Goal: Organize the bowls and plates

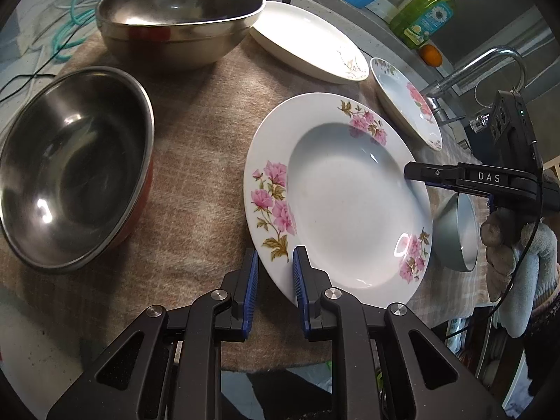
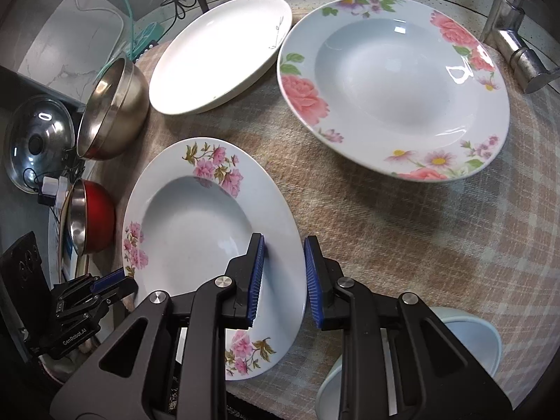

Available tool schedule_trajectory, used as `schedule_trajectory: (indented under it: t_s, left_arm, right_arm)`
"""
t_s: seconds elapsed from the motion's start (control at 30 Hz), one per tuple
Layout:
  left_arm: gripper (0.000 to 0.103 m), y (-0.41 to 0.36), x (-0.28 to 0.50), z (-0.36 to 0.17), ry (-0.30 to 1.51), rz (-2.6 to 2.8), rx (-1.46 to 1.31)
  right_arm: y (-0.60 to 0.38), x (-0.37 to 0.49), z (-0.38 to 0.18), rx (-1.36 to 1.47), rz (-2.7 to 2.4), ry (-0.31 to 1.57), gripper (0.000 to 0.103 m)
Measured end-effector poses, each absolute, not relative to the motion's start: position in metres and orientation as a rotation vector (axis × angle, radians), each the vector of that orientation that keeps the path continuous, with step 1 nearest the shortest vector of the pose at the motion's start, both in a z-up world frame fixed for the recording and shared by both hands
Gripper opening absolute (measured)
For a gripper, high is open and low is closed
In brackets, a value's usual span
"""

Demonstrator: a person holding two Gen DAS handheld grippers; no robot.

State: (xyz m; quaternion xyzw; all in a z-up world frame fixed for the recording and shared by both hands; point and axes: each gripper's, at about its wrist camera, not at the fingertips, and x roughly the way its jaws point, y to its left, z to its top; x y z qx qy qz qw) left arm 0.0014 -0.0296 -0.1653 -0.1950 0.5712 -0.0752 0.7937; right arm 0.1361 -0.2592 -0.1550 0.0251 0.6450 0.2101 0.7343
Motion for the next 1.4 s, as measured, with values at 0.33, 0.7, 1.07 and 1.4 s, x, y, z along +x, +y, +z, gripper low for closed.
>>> schedule_trajectory:
  t_s: [0.33, 0.7, 1.07, 1.4]
  left_arm:
    - [0.019, -0.028, -0.01, -0.166, 1.233, -0.159, -0.423]
    - [0.018, -0.028, -0.015, -0.166, 1.241, -0.168, -0.416]
    - [0.018, -0.028, -0.014, -0.166, 1.25, -0.175, -0.407]
    - [0.02, -0.029, -0.012, -0.166, 1.267, -0.181, -0.388]
  right_arm:
    - [-0.245, 0.131, -0.157, 0.019, 0.473, 1.42, 0.025]
    - [-0.244, 0.13, -0.16, -0.007, 0.475, 1.421, 0.026]
    - [-0.24, 0.131, -0.162, -0.027, 0.484, 1.432, 0.027]
    - [-0.24, 0.132, -0.163, -0.037, 0.484, 1.435, 0.028]
